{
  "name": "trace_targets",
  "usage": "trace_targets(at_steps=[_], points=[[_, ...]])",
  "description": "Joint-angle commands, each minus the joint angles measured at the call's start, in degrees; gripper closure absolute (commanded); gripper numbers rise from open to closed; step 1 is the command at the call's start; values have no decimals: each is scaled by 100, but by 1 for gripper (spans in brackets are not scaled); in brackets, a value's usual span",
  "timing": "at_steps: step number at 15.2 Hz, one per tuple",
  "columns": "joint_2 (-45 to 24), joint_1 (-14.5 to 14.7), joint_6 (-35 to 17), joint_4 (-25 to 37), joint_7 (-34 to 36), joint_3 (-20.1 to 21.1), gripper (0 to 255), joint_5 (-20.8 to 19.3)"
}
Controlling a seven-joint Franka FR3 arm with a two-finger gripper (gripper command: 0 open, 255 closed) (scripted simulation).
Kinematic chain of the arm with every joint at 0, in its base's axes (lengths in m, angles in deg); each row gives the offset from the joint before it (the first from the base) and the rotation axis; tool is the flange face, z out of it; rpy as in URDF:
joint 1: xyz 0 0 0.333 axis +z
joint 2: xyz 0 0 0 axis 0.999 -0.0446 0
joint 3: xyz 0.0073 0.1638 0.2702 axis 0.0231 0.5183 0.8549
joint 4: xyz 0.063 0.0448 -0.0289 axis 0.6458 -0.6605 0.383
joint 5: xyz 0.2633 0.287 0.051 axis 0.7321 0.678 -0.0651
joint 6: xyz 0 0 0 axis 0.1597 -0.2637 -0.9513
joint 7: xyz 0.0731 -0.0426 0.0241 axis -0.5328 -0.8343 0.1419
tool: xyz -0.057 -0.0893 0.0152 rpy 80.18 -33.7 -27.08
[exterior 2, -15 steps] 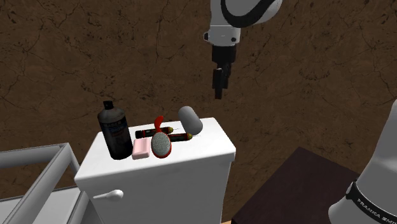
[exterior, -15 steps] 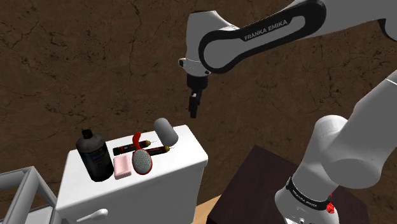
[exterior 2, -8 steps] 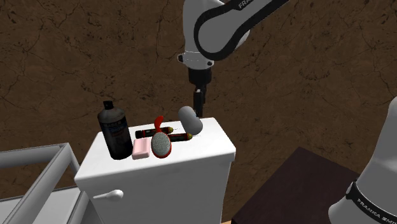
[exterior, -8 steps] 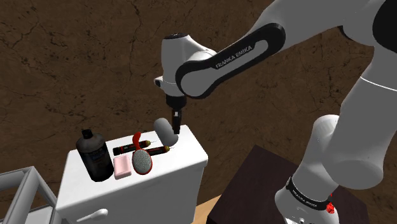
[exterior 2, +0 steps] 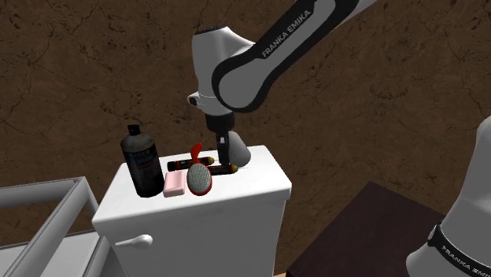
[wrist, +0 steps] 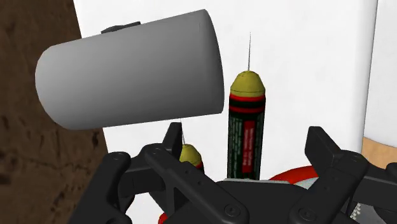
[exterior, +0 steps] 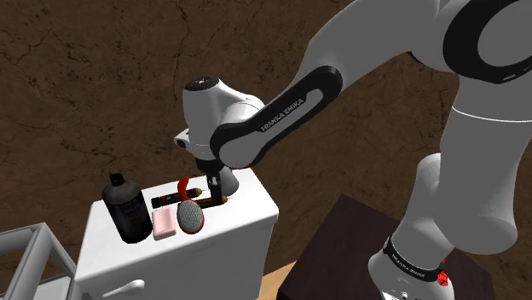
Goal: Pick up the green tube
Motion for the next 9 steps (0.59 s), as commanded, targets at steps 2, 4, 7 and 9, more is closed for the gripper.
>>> trace_targets(at_steps=[2, 4, 7, 9], points=[[-203, 22, -210, -7, 8, -5, 0, -104], [-306, 28, -340, -40, 56, -19, 0, -152], [-500, 44, -570, -84, 144, -50, 0, -243], [-499, 44, -570, -84, 144, -50, 0, -243]])
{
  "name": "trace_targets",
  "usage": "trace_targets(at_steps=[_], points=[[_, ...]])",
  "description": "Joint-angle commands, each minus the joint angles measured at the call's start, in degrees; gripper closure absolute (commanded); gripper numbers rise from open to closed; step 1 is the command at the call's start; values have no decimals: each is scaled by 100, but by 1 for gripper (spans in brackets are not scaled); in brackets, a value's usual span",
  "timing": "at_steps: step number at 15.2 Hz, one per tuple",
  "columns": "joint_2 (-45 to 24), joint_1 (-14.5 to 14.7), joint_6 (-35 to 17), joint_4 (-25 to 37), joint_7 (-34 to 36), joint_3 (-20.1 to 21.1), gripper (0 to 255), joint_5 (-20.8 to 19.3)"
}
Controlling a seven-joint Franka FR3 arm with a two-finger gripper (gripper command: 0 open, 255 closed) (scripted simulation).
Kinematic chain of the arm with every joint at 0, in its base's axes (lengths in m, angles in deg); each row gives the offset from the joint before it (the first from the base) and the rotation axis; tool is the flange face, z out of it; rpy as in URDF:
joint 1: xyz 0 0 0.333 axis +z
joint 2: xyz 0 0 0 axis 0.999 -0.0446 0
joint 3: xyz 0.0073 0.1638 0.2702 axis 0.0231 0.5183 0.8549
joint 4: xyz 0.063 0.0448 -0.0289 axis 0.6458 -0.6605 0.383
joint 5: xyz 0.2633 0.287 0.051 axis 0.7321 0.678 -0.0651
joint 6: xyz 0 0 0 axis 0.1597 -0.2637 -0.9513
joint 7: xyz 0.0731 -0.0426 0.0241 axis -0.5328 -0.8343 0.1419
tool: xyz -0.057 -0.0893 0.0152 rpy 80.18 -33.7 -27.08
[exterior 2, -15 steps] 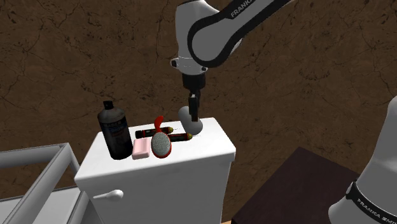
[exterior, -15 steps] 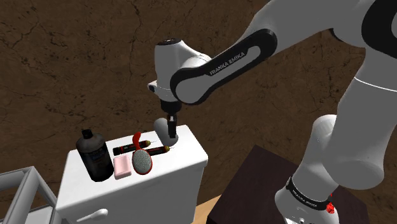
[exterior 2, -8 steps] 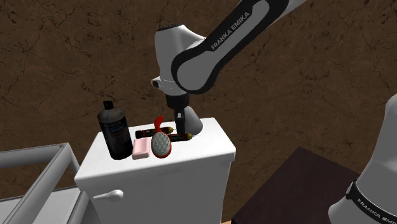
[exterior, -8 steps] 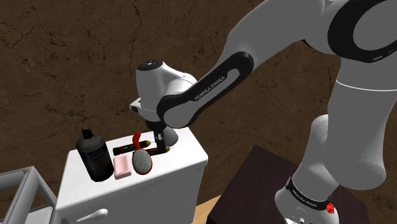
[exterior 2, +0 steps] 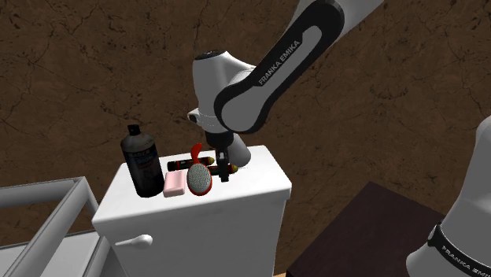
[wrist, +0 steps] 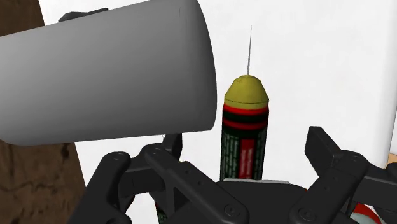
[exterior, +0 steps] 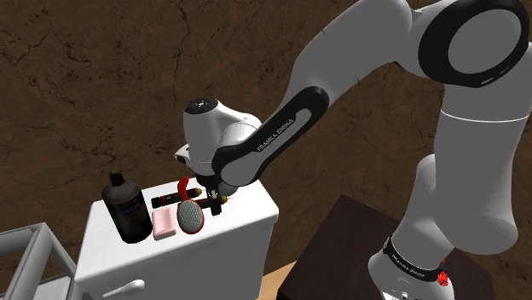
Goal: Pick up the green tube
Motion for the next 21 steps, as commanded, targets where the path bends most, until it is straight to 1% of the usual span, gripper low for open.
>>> trace_targets(at_steps=[1, 10, 21], points=[[-16, -6, -19, -9, 1, -8, 255, -7], [-12, -6, -17, -12, 6, -3, 255, -7], [544, -46, 704, 178, -250, 80, 255, 252]])
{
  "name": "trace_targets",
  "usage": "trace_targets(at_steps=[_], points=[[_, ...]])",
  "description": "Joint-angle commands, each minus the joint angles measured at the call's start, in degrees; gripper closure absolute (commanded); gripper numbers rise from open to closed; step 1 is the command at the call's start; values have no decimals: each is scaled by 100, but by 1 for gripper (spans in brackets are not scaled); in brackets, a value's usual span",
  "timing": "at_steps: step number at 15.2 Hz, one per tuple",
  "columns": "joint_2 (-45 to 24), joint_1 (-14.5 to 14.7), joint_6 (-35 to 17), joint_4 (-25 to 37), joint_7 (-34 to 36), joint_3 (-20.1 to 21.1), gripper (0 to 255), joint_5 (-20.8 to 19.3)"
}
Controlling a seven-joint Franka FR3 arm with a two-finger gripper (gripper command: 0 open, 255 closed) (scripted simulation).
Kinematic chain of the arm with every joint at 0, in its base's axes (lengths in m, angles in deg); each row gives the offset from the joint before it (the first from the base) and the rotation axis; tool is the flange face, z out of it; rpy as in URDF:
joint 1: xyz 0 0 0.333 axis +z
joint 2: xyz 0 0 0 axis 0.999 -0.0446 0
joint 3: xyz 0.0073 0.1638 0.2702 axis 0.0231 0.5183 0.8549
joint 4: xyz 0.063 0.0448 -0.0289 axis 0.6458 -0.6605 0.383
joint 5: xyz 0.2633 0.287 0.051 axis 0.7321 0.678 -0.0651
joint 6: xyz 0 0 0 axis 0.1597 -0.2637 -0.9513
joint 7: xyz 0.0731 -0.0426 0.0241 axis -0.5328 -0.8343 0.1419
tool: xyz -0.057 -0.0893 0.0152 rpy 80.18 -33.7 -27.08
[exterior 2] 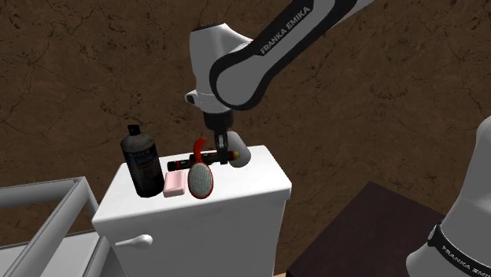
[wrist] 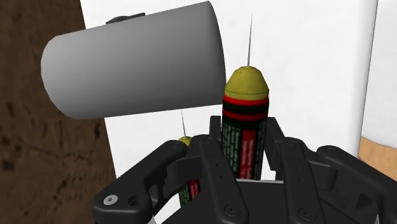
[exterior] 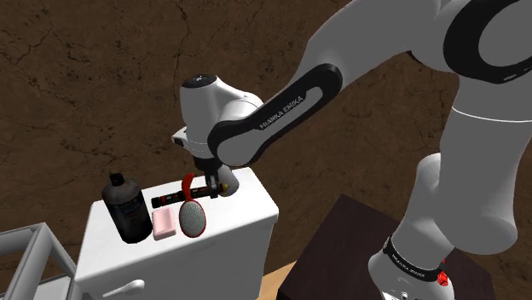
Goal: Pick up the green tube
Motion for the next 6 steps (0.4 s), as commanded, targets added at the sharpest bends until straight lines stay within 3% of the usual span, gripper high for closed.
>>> trace_targets(at_steps=[1, 6], points=[[101, -4, 131, 33, -41, 11, 255, 42], [236, -9, 345, 119, -105, 24, 255, 104]])
